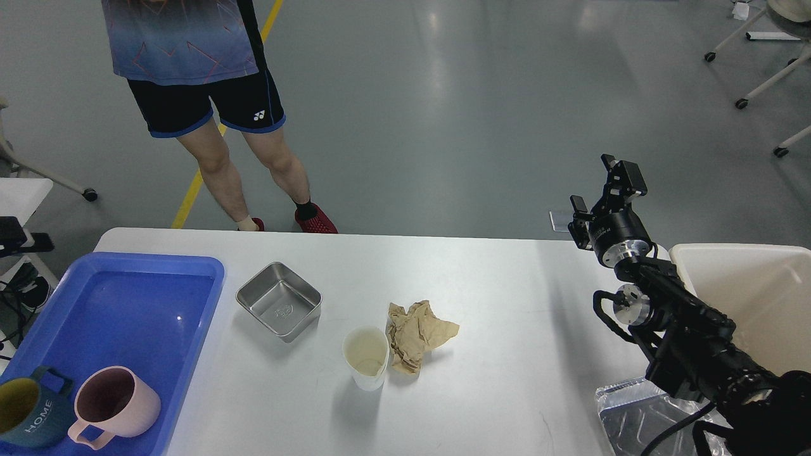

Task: Tidy desktop
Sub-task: 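Move the left gripper to the square steel container, then grasp the steel container with the left gripper and lift it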

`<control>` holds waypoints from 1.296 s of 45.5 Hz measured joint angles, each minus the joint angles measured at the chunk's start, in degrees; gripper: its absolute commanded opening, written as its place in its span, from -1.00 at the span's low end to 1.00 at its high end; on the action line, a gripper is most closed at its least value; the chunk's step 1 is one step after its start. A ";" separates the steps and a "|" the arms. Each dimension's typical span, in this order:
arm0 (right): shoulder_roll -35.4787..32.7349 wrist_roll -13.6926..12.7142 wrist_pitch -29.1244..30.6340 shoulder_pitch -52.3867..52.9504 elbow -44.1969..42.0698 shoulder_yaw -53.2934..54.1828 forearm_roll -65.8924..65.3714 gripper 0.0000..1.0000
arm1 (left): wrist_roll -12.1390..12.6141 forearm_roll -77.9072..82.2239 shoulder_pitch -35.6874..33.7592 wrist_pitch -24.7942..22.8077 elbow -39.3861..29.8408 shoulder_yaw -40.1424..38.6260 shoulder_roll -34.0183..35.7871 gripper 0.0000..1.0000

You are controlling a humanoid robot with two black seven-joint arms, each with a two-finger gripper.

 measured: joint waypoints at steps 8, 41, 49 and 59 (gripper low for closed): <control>0.46 -0.05 -0.29 -0.44 0.52 0.06 -0.01 1.00 | 1.26 0.01 0.49 6.07 4.49 0.36 -11.51 0.93; 2.22 -0.10 -1.06 -0.70 0.46 0.09 0.10 1.00 | 10.62 0.19 2.05 16.99 30.09 9.71 -52.02 0.89; 2.13 -0.10 -1.06 -0.84 0.36 0.06 0.10 1.00 | 9.87 0.02 2.38 17.55 36.18 10.76 -56.09 0.84; 2.14 -0.09 -1.34 -0.90 0.13 0.07 0.09 1.00 | 10.18 -0.01 2.55 20.71 38.11 10.93 -60.33 0.82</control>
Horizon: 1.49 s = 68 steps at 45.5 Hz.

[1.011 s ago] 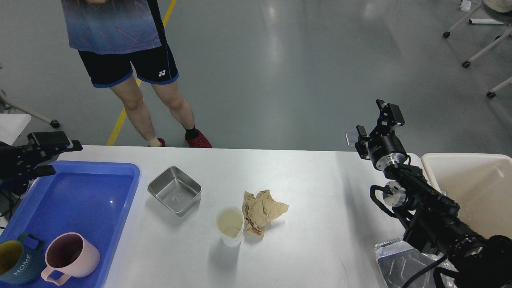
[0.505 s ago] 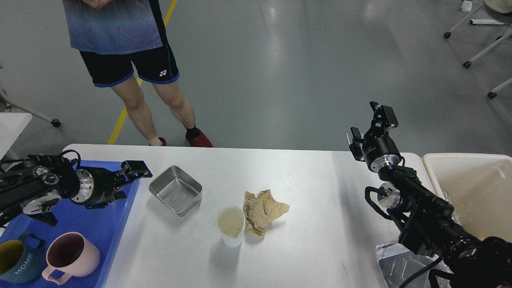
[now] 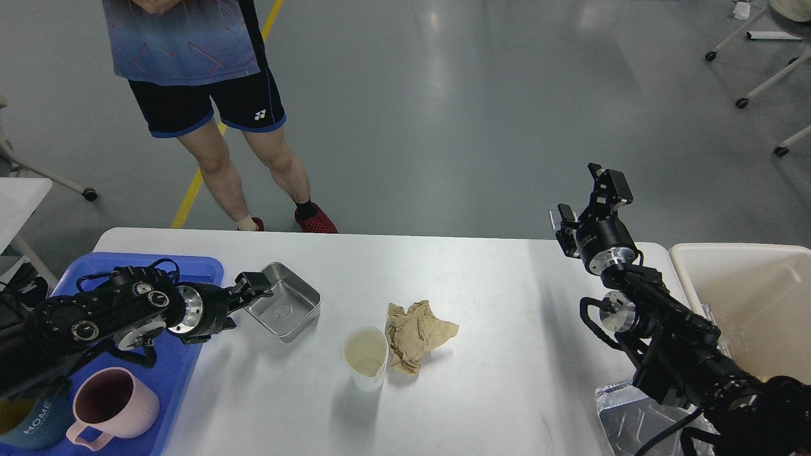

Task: Tidy desktop
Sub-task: 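Grasp the steel container with the left gripper and lift it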

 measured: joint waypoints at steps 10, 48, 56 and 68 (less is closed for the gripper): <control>0.02 0.00 -0.12 0.04 0.00 0.01 -0.02 1.00 | 0.41 0.06 1.22 1.52 0.92 0.08 -2.99 0.78; -0.38 0.01 -0.66 -0.30 -0.18 0.02 -0.05 1.00 | 2.86 -0.07 3.39 1.45 3.06 -0.17 -5.16 -1.00; -0.43 0.01 -1.06 -0.31 -0.23 0.02 -0.05 1.00 | 3.04 -0.05 3.31 1.36 3.04 -0.23 -4.93 -1.00; -0.37 0.01 -1.46 -0.33 -0.24 0.02 -0.01 1.00 | 3.58 0.14 1.94 -1.20 1.98 -0.19 -1.48 -1.00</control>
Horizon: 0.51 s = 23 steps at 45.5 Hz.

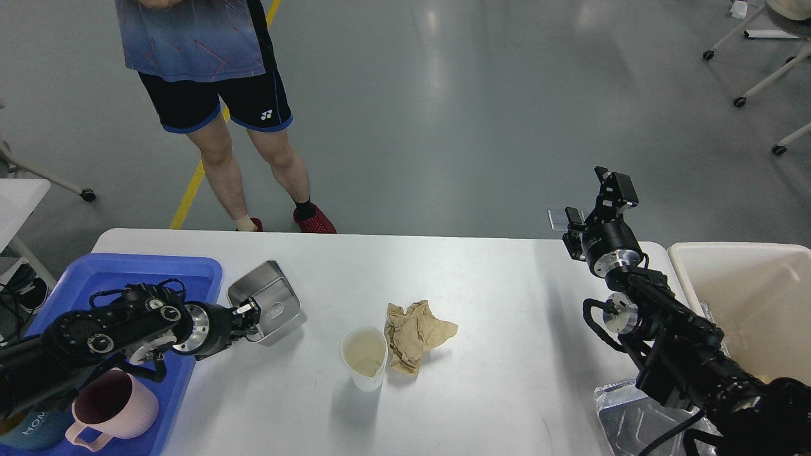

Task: Tidy desktop
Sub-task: 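Grasp the steel container with the left gripper and lift it, then carry the steel container over the blue tray and lower it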

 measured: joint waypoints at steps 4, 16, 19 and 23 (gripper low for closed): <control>0.04 0.00 -0.01 0.21 0.05 0.00 0.01 1.00 | 0.26 0.05 -3.82 -3.33 -2.26 0.05 4.56 -1.00; 0.04 -0.01 -0.43 0.16 0.09 -0.01 0.00 1.00 | 1.09 0.07 -11.71 -8.85 -20.74 0.20 23.62 -1.00; 0.04 -0.01 -0.44 0.13 0.09 -0.01 0.00 1.00 | 1.11 0.06 -12.27 -9.51 -26.80 0.20 29.23 -1.00; 0.04 -0.02 -0.45 0.11 0.09 -0.01 0.00 1.00 | 1.12 0.09 -12.59 -11.81 -34.31 -0.14 37.89 -1.00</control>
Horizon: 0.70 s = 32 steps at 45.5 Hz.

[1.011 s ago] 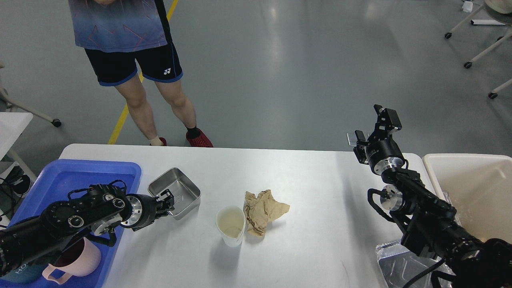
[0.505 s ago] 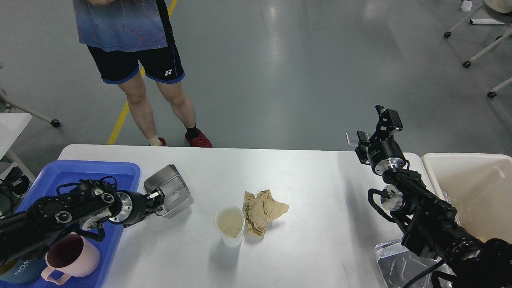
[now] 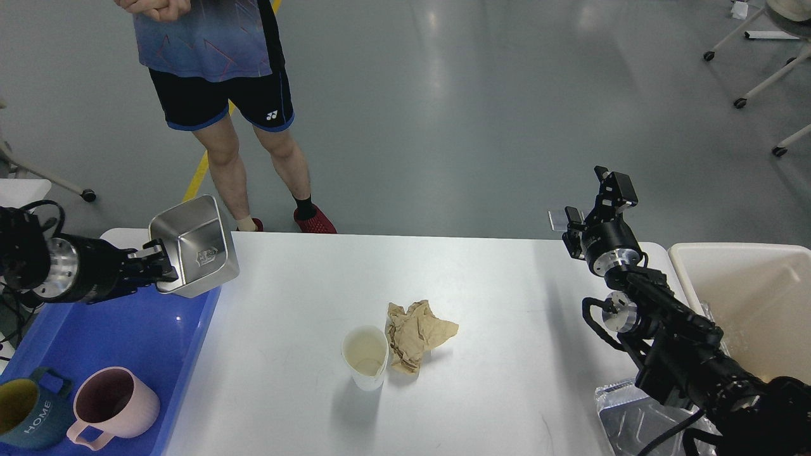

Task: Tidy desktop
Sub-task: 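Carry the steel container over the blue tray and lower it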

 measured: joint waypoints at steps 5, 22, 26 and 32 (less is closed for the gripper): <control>0.00 0.00 0.00 -0.01 0.00 0.00 0.00 1.00 | -0.13 0.03 -0.18 -3.63 -2.58 -1.29 7.27 -1.00; 0.07 0.00 -0.17 0.22 -0.02 0.00 -0.02 1.00 | -0.92 -3.49 -0.25 -13.09 -4.69 -8.19 22.64 -1.00; 0.08 0.00 -0.17 0.22 -0.02 0.00 -0.03 1.00 | -0.93 -3.85 -0.23 -13.28 -4.66 -8.38 23.19 -1.00; 0.08 0.00 -0.18 0.05 -0.02 0.00 -0.03 1.00 | -0.95 -3.97 0.05 -12.23 -3.24 -8.10 21.53 -1.00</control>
